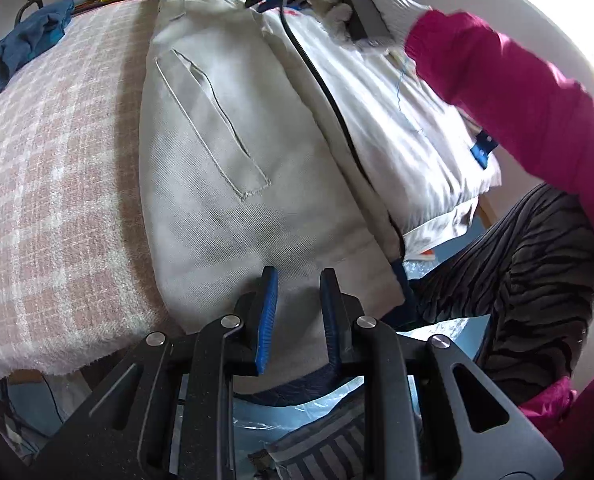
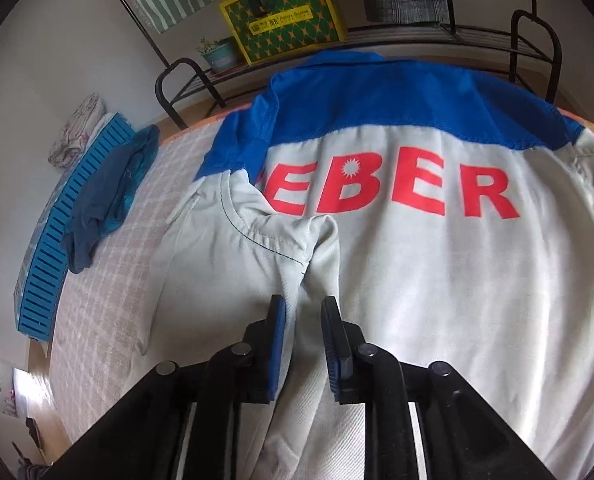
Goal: Fold large clothes
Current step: 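Pinch and smooth the folded sleeve near the collar with the right tool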
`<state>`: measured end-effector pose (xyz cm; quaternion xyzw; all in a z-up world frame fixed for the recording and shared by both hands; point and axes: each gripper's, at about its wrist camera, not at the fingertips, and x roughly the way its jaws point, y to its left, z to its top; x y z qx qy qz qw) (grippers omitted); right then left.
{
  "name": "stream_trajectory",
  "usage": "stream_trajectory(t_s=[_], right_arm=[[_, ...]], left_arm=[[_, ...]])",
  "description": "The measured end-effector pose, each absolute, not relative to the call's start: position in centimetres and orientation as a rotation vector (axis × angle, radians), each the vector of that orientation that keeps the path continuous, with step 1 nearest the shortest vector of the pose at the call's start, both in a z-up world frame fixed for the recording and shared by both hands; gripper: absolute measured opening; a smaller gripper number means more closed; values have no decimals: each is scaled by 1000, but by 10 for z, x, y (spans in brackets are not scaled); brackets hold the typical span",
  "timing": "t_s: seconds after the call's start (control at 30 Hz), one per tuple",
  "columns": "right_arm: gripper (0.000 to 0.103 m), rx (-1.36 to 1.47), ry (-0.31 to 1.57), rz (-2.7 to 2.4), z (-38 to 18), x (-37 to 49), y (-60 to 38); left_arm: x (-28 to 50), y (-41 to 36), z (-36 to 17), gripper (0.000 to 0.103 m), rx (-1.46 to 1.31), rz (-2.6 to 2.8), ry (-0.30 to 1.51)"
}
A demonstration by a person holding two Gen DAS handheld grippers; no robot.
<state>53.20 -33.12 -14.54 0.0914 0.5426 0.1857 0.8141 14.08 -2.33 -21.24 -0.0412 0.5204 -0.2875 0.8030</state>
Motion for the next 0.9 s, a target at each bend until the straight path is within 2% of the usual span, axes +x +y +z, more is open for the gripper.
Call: stream_trajectory(t_s=[0.17,0.27,0.4,0.7,0.8,0.9], right_arm=[[25,256,1069,495,-89,485,-354],[25,268,1036,542,-60,443,-367],[34,227,967,566,-27,381,-385],[36,179,852,434,4,282,-455],[47,164,849,360,-2,262,-485],[59,192,845,268,-12,249,-524]], left_arm=[[139,2,-190,20,-177,-580,1022],[147,0,-196,20,-196,-583,1035],[151,-27,-207,20,-135,-634,1046],[153,-81,-229,20,15,-679,1059],[155,-83,-222,20,1,-665,1085],[149,-89,-199,20,-8,-675,1033]])
